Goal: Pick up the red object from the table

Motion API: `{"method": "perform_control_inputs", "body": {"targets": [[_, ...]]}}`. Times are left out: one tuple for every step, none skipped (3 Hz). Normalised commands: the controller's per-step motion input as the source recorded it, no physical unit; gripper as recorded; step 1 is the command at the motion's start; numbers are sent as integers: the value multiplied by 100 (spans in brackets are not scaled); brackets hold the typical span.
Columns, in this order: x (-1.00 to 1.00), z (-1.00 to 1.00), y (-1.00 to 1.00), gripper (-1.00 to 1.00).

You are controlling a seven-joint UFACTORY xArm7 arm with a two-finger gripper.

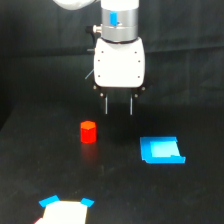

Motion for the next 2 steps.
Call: {"method": "perform_control_inputs", "body": {"targets": [[14,80,-54,-100],[100,100,-18,88]]}}
